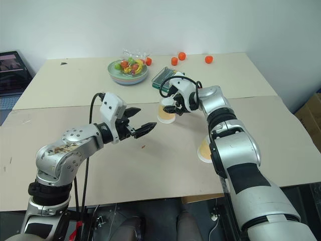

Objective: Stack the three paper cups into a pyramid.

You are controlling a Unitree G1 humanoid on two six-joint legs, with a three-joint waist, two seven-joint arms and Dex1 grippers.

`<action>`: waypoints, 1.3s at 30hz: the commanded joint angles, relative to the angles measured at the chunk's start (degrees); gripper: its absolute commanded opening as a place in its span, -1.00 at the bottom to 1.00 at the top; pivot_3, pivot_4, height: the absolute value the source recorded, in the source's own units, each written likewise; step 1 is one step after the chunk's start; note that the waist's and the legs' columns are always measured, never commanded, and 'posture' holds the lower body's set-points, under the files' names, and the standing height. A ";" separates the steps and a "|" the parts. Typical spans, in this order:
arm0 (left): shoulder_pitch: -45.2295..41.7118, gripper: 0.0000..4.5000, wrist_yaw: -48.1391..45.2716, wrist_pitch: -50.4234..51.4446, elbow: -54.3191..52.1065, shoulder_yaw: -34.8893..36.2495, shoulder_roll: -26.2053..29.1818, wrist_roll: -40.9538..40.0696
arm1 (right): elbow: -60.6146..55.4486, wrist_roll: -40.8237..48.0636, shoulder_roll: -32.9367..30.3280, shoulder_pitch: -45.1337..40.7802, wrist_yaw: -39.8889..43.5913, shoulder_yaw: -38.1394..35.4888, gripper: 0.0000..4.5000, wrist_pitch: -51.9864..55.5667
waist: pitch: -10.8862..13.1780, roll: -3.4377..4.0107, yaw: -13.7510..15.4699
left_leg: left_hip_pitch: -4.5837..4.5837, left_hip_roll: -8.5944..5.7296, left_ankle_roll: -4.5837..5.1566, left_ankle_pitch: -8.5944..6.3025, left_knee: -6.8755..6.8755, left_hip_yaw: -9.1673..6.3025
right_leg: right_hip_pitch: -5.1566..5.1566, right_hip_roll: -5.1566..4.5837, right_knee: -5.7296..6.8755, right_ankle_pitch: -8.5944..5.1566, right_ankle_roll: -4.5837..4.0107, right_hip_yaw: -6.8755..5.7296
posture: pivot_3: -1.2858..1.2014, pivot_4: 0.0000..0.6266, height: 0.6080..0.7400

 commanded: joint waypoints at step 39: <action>-9.37 1.00 -27.87 1.09 7.49 14.28 33.36 -11.06 | -74.94 13.68 -8.48 26.57 12.00 3.55 0.12 40.15 | 0.04 0.05 -0.09 | -0.04 0.07 -0.03 0.01 0.04 0.00 | -0.28 0.03 0.16 -0.01 -0.02 -0.08 | 0.03 -0.52 1.00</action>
